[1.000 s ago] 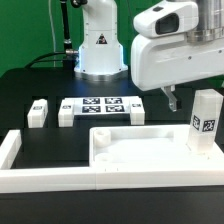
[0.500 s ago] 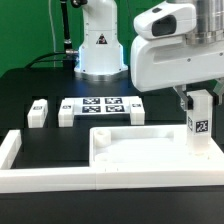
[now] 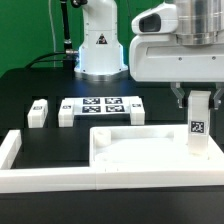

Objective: Assemble desk

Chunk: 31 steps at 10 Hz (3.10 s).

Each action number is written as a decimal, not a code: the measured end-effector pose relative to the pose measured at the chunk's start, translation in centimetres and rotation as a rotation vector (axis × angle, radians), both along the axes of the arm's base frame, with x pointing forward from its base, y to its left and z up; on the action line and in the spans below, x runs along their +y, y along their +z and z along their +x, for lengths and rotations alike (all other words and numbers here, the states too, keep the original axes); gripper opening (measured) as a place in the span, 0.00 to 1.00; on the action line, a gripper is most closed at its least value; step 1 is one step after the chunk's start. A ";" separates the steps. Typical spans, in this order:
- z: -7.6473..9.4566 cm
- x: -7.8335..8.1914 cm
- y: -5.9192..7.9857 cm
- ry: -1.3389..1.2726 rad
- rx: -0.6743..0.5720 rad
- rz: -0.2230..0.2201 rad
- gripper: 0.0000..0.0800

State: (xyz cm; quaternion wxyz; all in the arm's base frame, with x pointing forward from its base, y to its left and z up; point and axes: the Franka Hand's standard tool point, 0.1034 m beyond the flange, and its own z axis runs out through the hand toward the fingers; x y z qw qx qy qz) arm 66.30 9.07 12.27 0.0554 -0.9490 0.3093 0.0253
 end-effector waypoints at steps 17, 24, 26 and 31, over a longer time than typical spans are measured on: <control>-1.1 0.9 -0.5 0.158 -0.040 -0.028 0.81; -1.1 1.7 -0.9 0.266 -0.071 -0.024 0.37; -1.2 1.5 -1.0 0.151 -0.052 -0.024 0.37; -1.7 2.9 -1.2 -0.540 0.007 0.021 0.37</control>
Offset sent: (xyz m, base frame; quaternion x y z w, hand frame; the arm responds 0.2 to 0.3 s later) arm 0.0133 0.0286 0.0017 0.1513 -0.0147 0.3962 0.9055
